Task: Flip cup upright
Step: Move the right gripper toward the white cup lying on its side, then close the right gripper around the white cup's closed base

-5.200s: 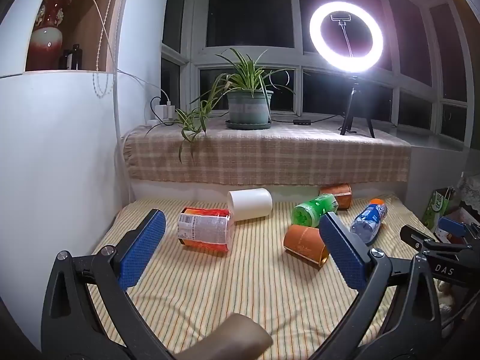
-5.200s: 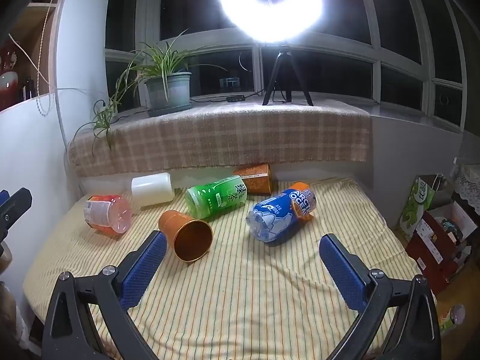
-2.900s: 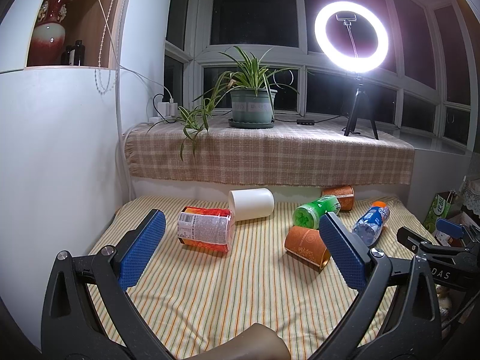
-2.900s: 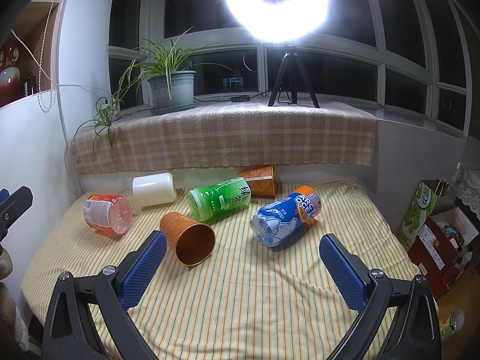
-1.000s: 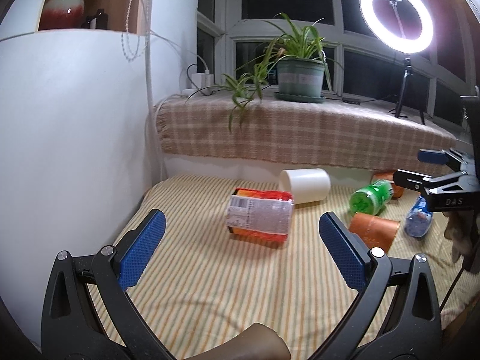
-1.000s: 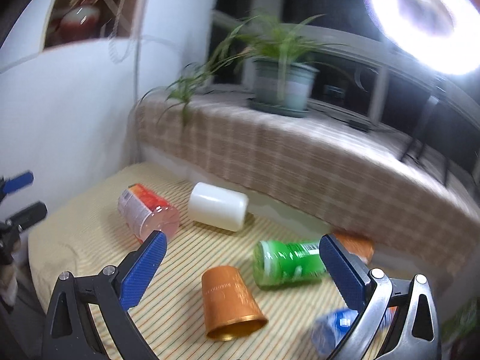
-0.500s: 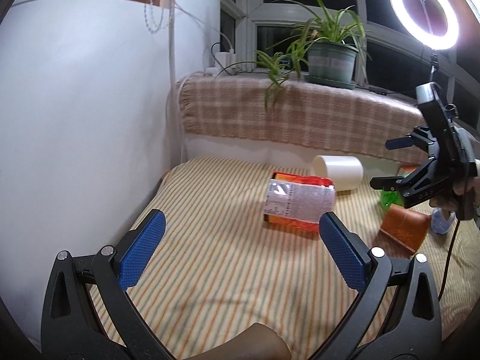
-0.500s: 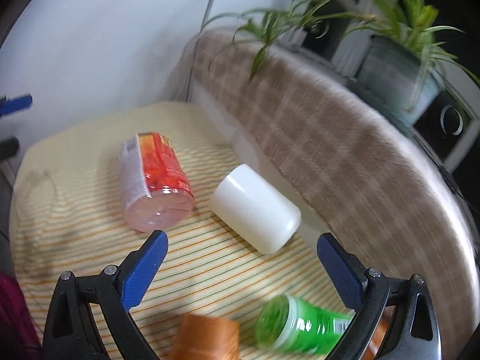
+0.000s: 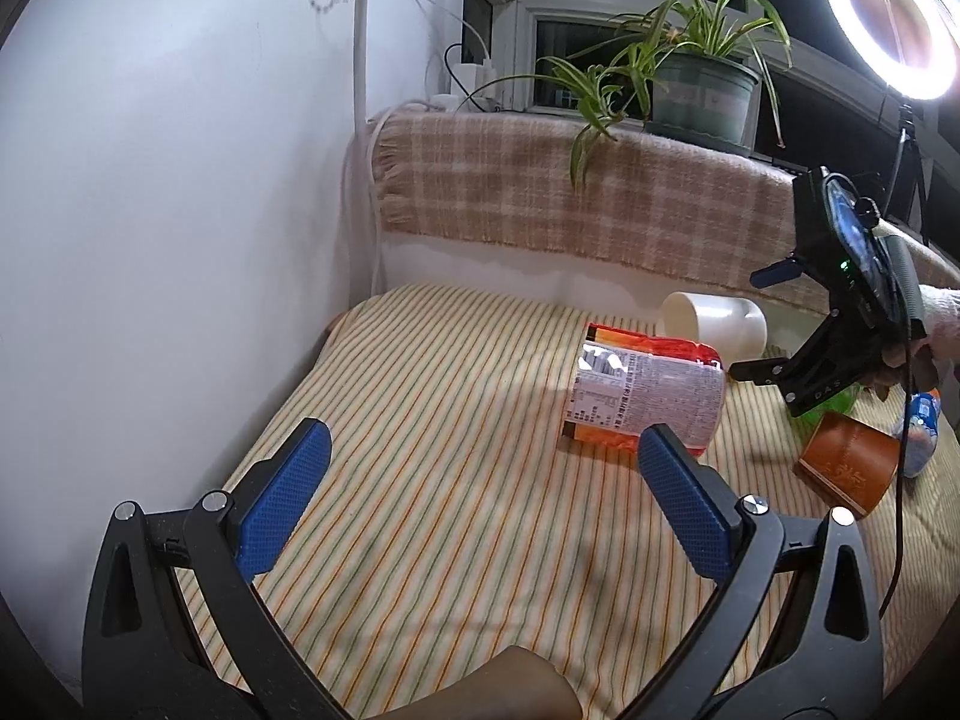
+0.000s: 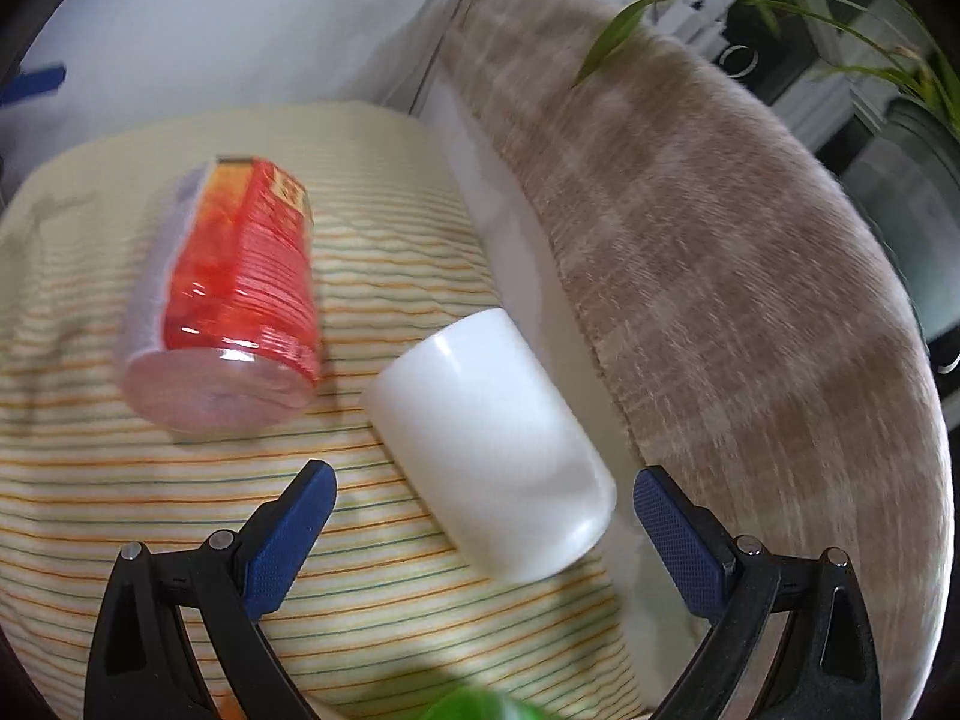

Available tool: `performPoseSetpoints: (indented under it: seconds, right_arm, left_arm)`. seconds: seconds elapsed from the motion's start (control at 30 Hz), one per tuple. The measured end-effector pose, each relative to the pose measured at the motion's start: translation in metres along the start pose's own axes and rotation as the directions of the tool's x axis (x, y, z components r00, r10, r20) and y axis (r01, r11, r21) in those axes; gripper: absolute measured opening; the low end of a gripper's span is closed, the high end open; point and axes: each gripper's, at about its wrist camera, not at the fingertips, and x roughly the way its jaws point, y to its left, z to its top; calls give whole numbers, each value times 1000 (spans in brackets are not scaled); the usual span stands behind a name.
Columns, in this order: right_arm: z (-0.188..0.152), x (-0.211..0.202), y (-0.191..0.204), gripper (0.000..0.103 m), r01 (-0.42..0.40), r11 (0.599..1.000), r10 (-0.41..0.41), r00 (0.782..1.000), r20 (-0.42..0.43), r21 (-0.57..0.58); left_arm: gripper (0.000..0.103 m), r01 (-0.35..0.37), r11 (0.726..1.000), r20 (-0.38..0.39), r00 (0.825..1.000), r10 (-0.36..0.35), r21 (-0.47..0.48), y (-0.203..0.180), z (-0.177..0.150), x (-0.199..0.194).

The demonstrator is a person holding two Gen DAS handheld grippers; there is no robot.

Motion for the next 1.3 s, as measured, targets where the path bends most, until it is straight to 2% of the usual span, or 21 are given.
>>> performPoseSetpoints:
  seconds: [0.4, 0.57, 0.83, 0.93, 1.03, 1.3]
  right_arm:
    - [21, 46, 9, 95, 29, 986, -40, 997, -60, -165]
    - [24, 58, 14, 85, 37, 981, -51, 996, -69, -191]
    - [36, 68, 16, 83, 39, 979, -54, 996, -68, -198]
    - [35, 58, 14, 83, 48, 983, -58, 997, -52, -180]
    - [22, 31, 11, 82, 58, 985, -65, 997, -39, -160]
    - [22, -5, 5, 81, 79, 992, -78, 997, 11, -96]
  left_arm:
    - [103, -4, 1000, -31, 1000, 3, -24, 7, 3, 19]
    - [103, -7, 1000, -35, 999, 6, -27, 8, 3, 21]
    - [103, -13, 999, -34, 999, 12, -32, 11, 3, 20]
    - [103, -12, 999, -27, 1000, 11, -33, 10, 3, 16]
    - [103, -10, 999, -21, 1000, 10, -32, 11, 2, 12]
    - [103, -3, 1000, 5, 1000, 3, -25, 11, 3, -4]
